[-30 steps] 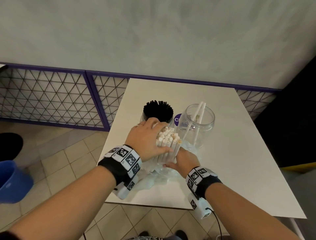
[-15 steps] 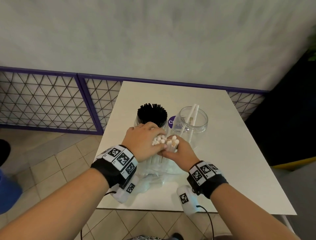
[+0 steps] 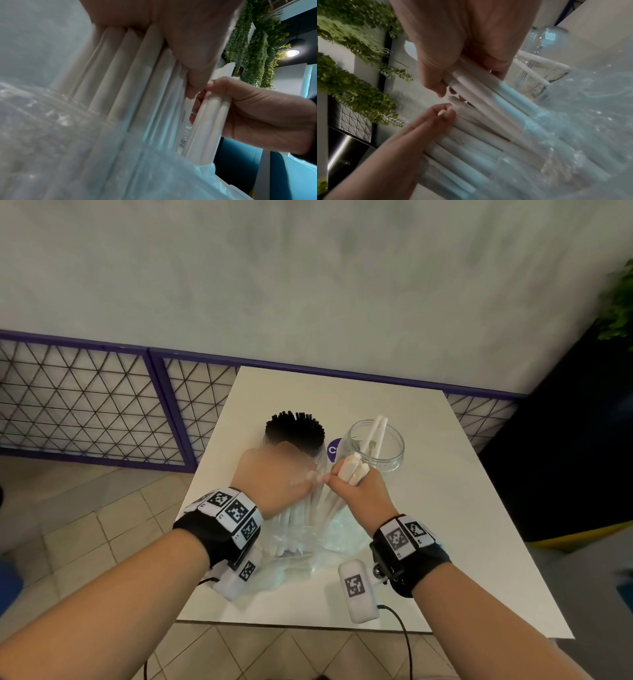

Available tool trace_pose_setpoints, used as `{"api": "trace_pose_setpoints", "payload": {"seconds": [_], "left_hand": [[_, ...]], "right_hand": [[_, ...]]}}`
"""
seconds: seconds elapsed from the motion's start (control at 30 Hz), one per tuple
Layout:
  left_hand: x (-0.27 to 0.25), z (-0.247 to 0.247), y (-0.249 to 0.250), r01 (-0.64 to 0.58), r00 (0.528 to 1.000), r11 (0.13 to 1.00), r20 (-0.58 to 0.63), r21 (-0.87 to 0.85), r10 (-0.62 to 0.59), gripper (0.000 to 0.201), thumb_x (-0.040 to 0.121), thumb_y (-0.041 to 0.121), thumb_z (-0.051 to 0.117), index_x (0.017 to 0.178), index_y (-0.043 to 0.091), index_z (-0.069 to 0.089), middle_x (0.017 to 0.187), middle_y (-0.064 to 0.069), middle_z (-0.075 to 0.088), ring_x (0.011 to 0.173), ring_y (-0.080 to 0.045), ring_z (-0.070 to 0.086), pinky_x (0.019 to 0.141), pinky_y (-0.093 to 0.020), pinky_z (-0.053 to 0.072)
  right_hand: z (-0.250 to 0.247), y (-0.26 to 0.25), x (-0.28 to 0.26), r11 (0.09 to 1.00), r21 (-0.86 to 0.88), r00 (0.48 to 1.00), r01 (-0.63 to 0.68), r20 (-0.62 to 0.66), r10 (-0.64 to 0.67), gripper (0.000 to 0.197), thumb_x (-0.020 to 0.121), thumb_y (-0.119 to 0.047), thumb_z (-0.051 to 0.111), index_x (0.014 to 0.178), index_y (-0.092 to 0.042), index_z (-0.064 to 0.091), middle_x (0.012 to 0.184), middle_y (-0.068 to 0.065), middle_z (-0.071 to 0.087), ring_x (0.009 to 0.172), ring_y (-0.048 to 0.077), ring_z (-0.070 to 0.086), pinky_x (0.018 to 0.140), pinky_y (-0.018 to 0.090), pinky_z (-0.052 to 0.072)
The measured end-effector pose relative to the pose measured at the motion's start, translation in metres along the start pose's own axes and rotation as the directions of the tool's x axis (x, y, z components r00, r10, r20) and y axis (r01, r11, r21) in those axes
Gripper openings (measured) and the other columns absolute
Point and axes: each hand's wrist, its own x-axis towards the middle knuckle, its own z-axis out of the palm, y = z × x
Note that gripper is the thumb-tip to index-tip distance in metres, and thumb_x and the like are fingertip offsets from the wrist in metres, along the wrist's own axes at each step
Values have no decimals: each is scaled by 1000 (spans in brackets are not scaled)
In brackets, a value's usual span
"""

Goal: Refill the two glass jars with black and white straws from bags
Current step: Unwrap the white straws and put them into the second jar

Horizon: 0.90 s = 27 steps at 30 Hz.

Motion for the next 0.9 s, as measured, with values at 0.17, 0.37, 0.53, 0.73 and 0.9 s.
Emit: {"api": "trace_pose_setpoints", "payload": {"seconds": [0.17,0.37,0.53,0.73,0.9], "left_hand": [[3,-2,7,-18,998,1000,62,6,17,65,69,71,16,119,48,51,122,18,49,116,-13,49,110,-52,20],[5,0,16,59,997,996,45,63,-62,70,66,73,12,116,46,54,122,18,49,118,-15,47,111,-62,9],[11,2,26,140,990,986,10,90,-141,29,86,55,41,109,44,56,119,15,50,114,-16,49,111,-63,10],[11,3,18,154,988,987,-33,49,-153,41,77,59,31,105,46,58,113,20,52,112,-13,50,113,-53,17],[9,8,14,139,986,990,-91,26,-136,47,70,60,25,99,45,60,105,20,53,101,-13,52,109,-45,27]], "right_hand": [[-3,-5,12,1000,-24,995,-1,102,3,15,82,-6,70,70,-15,64,67,-2,62,65,6,60,63,21,47],[-10,-4,22,999,-4,982,-49,182,49,15,80,-13,75,71,-21,66,69,-2,66,71,12,64,69,30,52],[-32,-26,32,999,25,991,-27,131,23,15,81,-16,73,69,-19,65,71,8,66,70,19,64,71,37,51],[-89,-85,51,983,136,992,124,-38,-120,15,77,-12,69,65,-21,67,70,9,68,78,36,64,79,50,52],[-141,-99,84,970,14,946,243,-223,-234,12,76,-26,71,65,-26,67,76,6,65,83,40,62,82,50,49]]}}
